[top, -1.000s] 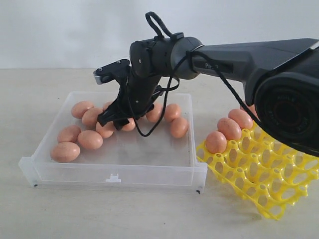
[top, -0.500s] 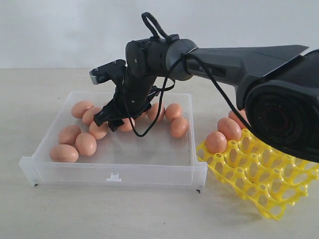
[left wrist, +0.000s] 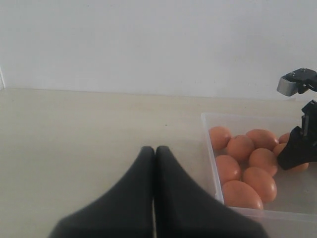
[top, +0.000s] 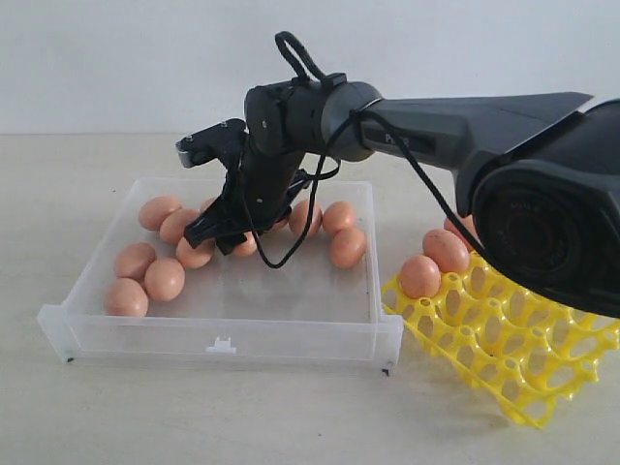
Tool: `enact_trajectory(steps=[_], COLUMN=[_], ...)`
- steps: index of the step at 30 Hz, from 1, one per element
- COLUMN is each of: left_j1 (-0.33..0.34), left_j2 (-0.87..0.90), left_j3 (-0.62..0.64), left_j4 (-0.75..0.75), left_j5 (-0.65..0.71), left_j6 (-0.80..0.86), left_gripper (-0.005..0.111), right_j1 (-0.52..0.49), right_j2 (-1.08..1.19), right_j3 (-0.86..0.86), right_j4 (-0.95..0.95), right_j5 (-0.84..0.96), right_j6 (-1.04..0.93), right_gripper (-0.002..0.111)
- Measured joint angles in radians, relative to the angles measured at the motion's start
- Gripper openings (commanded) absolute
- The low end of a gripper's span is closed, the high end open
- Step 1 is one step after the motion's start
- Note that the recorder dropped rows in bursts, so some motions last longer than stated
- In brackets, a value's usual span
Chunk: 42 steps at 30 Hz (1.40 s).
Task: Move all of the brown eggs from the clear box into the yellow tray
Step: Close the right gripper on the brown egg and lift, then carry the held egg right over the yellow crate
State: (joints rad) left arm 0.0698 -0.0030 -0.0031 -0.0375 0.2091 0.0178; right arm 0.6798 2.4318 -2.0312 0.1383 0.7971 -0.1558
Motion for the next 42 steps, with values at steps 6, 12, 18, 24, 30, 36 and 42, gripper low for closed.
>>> enact_trajectory(steps=[6, 12, 18, 24, 30, 36, 42], left_j1=[0.0, 0.0, 0.0, 0.0, 0.0, 0.0, 0.0], left_j2=[0.0, 0.0, 0.0, 0.0, 0.0, 0.0, 0.0], left_j3=[0.0, 0.0, 0.0, 0.0, 0.0, 0.0, 0.0], left_j4=[0.0, 0.0, 0.0, 0.0, 0.0, 0.0, 0.0], left_j5=[0.0, 0.0, 0.0, 0.0, 0.0, 0.0, 0.0], left_j6=[0.0, 0.0, 0.0, 0.0, 0.0, 0.0, 0.0], left_gripper=[-0.004, -0.004, -0.004, -0.004, -0.004, -0.004, -0.004], right_j1=[0.0, 0.002, 0.004, 0.006, -0.072, -0.141, -0.147], right_j2=[0.0, -0.083, -0.279, -0.611, -0.865, -0.921, -0.923], right_j3=[0.0, 0.0, 0.066, 0.674, 1.207, 1.408, 1.548], right_j4=[-0.015, -0.08, -0.091, -0.11, 0.001, 0.066, 0.106], right_j5=[-0.004, 0.001, -0.049, -0.528, -0.861, -0.97, -1.144], right_j6=[0.027, 0.113, 0.117, 0.117, 0.046, -0.061, -0.054], right_gripper=[0.005, 0.007, 0.007, 0.007, 0.007, 0.007, 0.007])
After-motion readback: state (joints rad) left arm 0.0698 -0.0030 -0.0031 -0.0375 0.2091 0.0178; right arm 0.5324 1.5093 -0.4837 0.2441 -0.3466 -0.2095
